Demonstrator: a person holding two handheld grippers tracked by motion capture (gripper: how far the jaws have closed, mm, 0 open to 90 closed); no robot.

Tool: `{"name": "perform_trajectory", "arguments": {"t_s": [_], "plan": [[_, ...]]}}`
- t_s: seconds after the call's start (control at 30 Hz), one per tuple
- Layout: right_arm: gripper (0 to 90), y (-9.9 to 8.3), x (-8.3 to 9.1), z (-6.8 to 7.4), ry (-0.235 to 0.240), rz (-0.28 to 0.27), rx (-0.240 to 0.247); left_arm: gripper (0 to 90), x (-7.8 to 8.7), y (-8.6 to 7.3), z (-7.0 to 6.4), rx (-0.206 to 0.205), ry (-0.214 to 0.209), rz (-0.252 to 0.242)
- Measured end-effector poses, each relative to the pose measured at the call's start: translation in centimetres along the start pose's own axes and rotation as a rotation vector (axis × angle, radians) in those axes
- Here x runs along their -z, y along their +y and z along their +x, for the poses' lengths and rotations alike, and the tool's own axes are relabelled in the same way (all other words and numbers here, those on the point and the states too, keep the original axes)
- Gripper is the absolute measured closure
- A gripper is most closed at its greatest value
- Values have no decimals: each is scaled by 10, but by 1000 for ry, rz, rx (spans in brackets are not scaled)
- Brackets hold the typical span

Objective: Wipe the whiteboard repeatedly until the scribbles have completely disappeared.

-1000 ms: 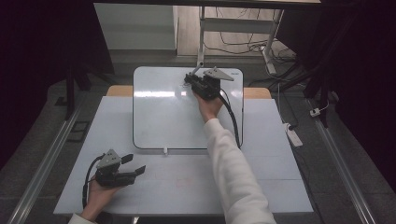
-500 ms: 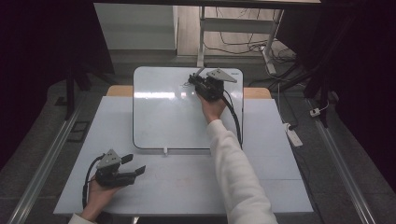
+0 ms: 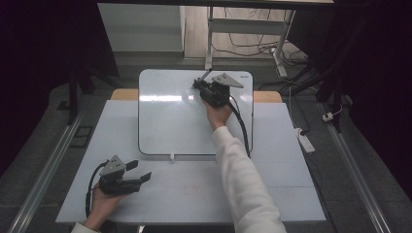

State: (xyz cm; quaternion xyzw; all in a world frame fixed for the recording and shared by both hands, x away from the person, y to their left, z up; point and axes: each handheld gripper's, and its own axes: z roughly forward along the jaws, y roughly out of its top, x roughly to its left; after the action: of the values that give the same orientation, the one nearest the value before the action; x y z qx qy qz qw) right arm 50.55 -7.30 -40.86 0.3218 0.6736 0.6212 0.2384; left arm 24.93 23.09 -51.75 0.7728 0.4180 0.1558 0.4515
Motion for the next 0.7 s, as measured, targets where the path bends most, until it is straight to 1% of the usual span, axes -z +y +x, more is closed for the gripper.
{"name": "perform_trajectory", "arguments": {"t_s": [0.03,0.1,0.13,0.2,0.27,0.3,0.33,0.37,0.43,0.5,0.57,0.6,0.63,0.7], "plan": [[775,1,2,-3,-14,-9,-12,288,0,0,0,0,0,0],[776,2,3,-6,-19,-20,-31,288,-1,0,1,1,-1,0],[776,1,2,-3,-18,-18,-26,288,-1,0,1,1,-2,1],[775,-4,-3,6,14,-8,-26,288,-1,0,1,2,-3,1],[775,-8,-9,17,39,5,-8,288,-1,0,1,4,-3,0],[776,-9,-10,20,40,7,4,288,-1,0,1,3,-1,0],[776,-9,-10,20,38,9,10,288,0,0,1,2,1,-1],[776,-8,-9,17,39,7,3,288,0,0,1,2,2,-1],[775,-6,-3,9,4,-3,-1,288,0,0,1,2,1,-3],[776,-4,2,2,-17,-18,-22,288,0,0,1,2,0,-1],[776,-4,2,4,-23,-21,-17,288,-1,0,1,2,0,0],[775,-6,0,7,-12,-18,-16,288,-1,0,1,3,0,-1],[776,-9,-3,13,11,-11,-14,288,-1,0,1,4,1,-1],[776,-12,-7,20,29,3,10,288,-1,0,2,4,2,-1]]}}
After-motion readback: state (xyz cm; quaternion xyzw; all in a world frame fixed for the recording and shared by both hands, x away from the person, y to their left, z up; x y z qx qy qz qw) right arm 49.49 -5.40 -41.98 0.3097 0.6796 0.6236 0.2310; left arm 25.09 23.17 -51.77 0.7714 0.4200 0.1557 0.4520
